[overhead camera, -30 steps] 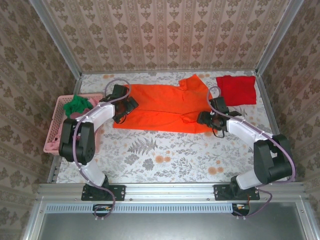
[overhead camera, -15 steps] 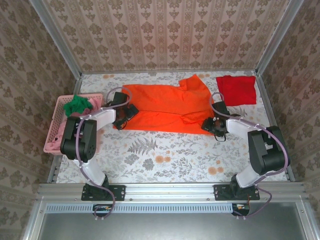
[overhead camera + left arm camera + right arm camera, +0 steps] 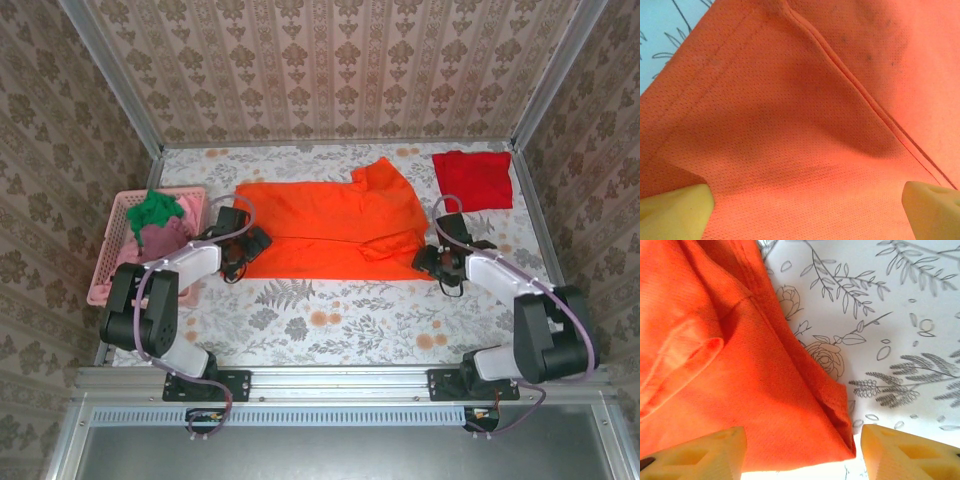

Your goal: Fold and stack the t-shirts

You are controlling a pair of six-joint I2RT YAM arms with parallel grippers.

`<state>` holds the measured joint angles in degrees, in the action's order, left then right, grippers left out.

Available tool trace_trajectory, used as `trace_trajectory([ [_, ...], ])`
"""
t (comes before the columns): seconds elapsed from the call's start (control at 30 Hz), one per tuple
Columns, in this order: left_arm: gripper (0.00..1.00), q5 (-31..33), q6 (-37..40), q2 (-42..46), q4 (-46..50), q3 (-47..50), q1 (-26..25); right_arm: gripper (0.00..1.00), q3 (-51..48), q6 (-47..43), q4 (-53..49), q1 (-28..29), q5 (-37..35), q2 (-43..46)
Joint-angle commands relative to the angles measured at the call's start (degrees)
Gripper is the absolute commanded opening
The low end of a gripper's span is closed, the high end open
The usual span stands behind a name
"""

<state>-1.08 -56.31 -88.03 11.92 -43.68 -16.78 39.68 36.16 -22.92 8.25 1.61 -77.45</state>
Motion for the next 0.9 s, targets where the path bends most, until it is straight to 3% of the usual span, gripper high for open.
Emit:
trace_trajectory([
  [0.0, 1.0, -1.7, -0.5, -1.5, 6.3, 2.3, -0.5, 0.65, 0.6, -0.3, -2.2, 0.5, -1.3, 4.8],
  [0.13, 1.0, -2.1, -0.2, -1.7, 5.8, 1.2, -1.4, 0.64, 2.0, 0.6, -1.2, 4.2, -0.1, 6.0],
  [0.27, 1.0, -2.5, -0.2, -2.2, 5.2, 0.8, -2.3, 0.63, 1.2, 5.1, 4.4, 7.8, 3.0, 1.3],
  [0.43, 1.0, -2.6, -0.1, -1.9, 6.1, 0.8, -2.3, 0.6, 1.6, 6.1, 3.3, 6.5, 0.8, -4.4],
  [0.67, 1.0, -2.4, 3.5, -0.7, 8.8, -0.2, -1.3, 0.59, 1.5, 4.0, -2.6, -0.7, -1.2, -2.7],
  [0.87, 1.0, -2.8, 7.8, 4.5, 9.9, -1.5, -1.2, 0.62, 7.3, 3.6, -5.3, 2.3, 3.4, 2.7],
])
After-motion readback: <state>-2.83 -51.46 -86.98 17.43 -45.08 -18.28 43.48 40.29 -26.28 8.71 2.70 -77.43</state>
